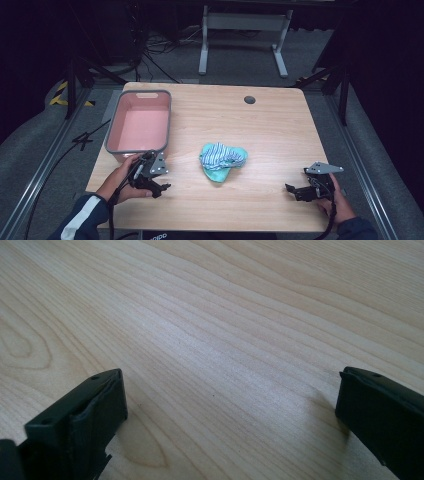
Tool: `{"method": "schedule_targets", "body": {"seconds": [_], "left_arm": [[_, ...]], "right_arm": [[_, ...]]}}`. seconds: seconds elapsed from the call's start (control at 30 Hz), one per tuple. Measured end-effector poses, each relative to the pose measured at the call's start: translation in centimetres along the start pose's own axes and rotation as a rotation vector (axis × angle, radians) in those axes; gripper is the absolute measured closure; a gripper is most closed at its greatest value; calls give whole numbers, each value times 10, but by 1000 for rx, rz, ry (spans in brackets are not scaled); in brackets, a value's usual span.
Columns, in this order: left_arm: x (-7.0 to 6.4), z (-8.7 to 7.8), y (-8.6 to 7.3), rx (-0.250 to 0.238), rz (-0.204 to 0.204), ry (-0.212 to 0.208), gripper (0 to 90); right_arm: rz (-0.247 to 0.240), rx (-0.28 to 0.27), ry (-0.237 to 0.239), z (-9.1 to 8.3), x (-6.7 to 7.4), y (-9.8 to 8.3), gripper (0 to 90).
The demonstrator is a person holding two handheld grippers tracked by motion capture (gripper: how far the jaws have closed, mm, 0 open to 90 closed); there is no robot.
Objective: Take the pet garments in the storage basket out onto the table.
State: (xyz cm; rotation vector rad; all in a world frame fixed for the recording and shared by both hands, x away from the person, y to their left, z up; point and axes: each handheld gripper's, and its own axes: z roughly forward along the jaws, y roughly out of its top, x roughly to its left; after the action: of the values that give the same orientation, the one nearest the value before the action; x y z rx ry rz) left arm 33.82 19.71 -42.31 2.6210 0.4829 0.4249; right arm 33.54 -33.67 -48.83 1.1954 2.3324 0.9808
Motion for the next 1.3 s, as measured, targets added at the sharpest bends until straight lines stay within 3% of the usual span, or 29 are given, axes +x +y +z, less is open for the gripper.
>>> {"method": "schedule_targets", "body": {"seconds": [0.33,0.73,0.87,1.03,1.17,1.2,1.27,1.3], "left_arm": [[3,-1,-32,6,-43,24,196],[6,-3,-67,-19,-128,24,195],[8,-4,-83,-58,-185,23,190],[10,-4,-101,-65,-234,20,189],[12,-4,-117,-128,-322,-18,176],[12,-4,-117,-128,-322,-18,175],[13,-3,-126,-170,-358,-34,165],[12,-3,-133,-206,-377,-22,147]], "right_arm": [[1,-2,-1,0,0,0,5],[0,0,0,0,0,0,5],[1,-2,-1,0,0,0,5],[0,-1,-1,0,0,0,5],[0,0,0,0,0,0,5],[0,0,0,0,0,0,5],[1,-1,0,0,0,0,5],[0,0,0,0,0,0,5]]}}
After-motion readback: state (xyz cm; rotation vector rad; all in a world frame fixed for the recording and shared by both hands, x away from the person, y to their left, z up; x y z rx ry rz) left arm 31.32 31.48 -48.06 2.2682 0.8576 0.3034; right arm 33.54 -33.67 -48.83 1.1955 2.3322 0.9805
